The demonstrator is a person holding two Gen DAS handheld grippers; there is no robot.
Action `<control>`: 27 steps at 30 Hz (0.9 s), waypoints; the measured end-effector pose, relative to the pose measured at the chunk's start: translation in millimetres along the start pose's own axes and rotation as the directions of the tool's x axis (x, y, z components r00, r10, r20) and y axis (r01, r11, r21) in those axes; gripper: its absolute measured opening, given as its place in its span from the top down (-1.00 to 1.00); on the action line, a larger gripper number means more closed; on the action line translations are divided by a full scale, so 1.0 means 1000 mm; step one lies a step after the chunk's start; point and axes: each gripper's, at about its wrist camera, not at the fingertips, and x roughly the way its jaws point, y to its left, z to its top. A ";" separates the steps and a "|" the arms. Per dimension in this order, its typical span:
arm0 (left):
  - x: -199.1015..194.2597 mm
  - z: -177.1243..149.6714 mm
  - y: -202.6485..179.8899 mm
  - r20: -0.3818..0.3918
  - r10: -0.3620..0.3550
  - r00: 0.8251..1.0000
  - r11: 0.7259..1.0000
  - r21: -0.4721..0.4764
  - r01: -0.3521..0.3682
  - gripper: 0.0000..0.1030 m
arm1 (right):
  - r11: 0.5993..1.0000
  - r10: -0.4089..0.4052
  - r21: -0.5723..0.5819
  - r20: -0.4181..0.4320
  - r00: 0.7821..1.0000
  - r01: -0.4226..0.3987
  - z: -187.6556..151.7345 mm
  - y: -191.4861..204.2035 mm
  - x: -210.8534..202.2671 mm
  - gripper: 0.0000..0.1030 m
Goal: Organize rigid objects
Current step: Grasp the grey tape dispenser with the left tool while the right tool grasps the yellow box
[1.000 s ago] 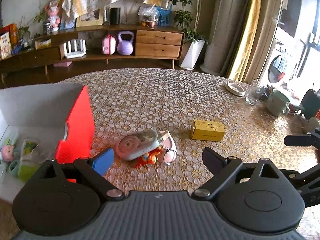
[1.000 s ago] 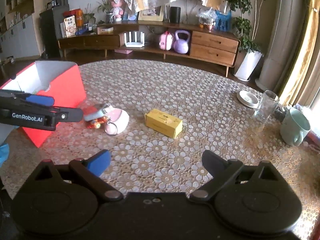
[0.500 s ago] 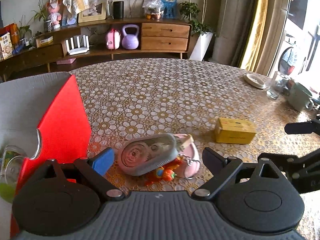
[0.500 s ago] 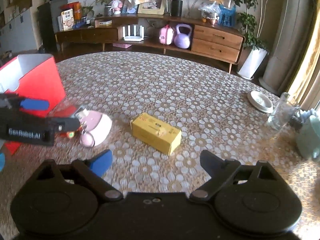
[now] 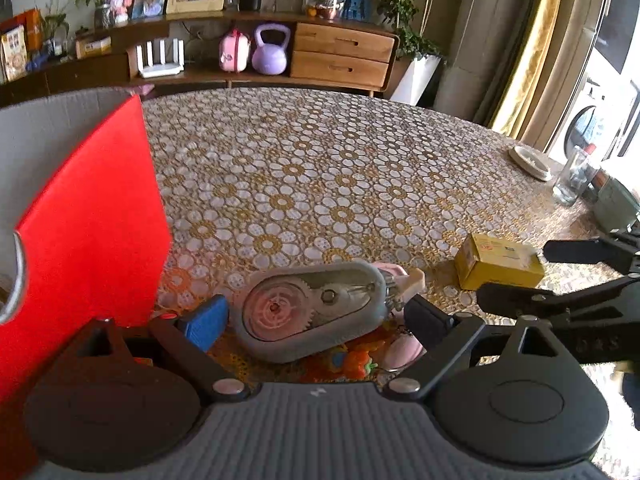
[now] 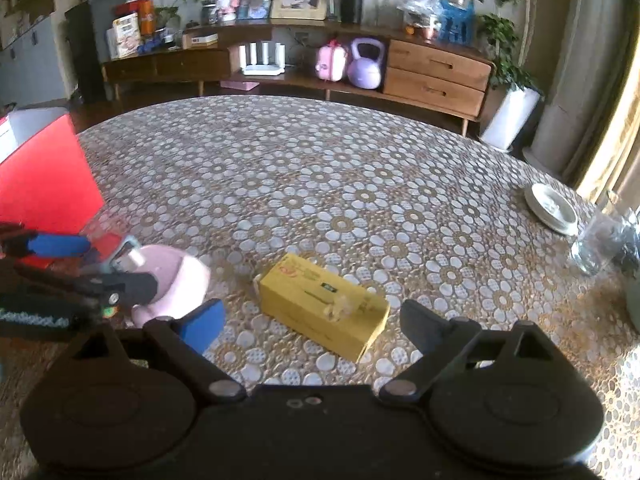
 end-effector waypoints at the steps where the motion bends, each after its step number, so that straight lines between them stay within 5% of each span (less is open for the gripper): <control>1: 0.001 0.000 0.001 -0.003 -0.007 1.000 1.000 -0.012 0.007 -0.85 | 1.000 0.004 0.015 -0.003 1.000 -0.004 0.000 -0.002 0.002 -0.83; 11: 0.003 -0.001 0.006 0.007 -0.034 0.999 0.998 -0.043 0.034 -0.84 | 0.999 0.000 0.038 -0.012 1.000 0.001 0.002 0.000 0.016 -0.76; 23: -0.002 0.000 0.010 0.020 -0.009 1.000 0.996 -0.089 0.010 -0.53 | 0.995 -0.046 0.086 0.002 0.999 0.045 -0.004 0.002 0.017 -0.45; 25: -0.004 0.000 0.011 0.030 -0.020 0.999 0.995 -0.095 0.022 -0.16 | 0.995 -0.046 0.087 0.005 0.999 0.046 -0.006 0.003 0.014 -0.45; 27: -0.008 0.001 0.009 0.036 -0.032 0.999 0.996 -0.083 0.035 -0.04 | 0.995 -0.045 0.090 0.012 0.999 0.044 -0.008 0.004 0.009 -0.45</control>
